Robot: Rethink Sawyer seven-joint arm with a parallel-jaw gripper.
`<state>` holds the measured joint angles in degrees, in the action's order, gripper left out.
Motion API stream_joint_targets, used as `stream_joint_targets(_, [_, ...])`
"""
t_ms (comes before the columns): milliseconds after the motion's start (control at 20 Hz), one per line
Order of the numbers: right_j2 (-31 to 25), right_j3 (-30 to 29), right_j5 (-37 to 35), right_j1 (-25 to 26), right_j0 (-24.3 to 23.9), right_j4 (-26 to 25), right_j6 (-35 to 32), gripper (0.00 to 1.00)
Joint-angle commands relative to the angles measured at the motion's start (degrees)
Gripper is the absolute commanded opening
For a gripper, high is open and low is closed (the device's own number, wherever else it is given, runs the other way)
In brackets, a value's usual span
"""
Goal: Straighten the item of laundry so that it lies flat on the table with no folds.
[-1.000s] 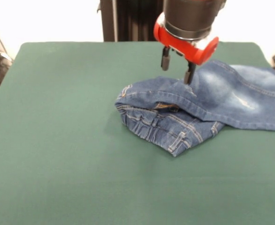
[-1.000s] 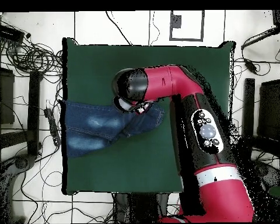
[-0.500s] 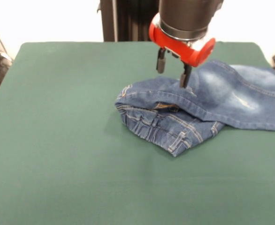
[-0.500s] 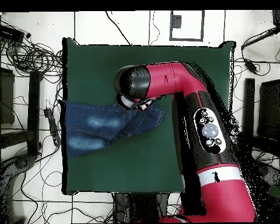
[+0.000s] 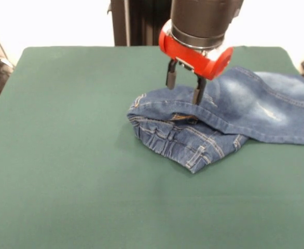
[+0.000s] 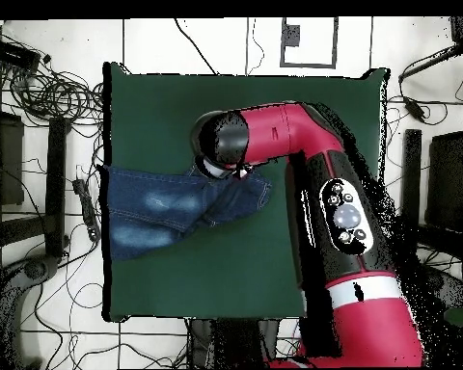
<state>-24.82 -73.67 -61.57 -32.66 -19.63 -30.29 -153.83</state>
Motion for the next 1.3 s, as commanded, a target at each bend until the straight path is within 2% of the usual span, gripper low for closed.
stream_joint_targets(50, [-3.9, -6.6, 5.9, 2.0, 0.4, -1.9, 14.9, 1.0])
stream_joint_targets(350, [-2.8, -11.8, 6.5, -0.3, 0.7, -0.5, 11.2, 1.0])
stream_joint_targets(500, [-2.5, -12.9, 6.2, -0.1, 0.7, -0.1, 10.3, 1.0])
stream_joint_targets(650, [-2.1, -15.3, 8.7, 0.6, 0.6, 1.1, 6.4, 1.0])
stream_joint_targets(850, [-1.5, -16.3, 11.3, 1.0, 0.9, 0.3, 4.4, 1.0])
stream_joint_targets(1150, [-2.6, -15.8, 12.9, 1.0, 0.2, -0.4, 7.2, 1.0])
stream_joint_targets(1300, [-3.5, -13.7, 10.4, 0.6, 0.0, 0.2, 9.6, 1.0])
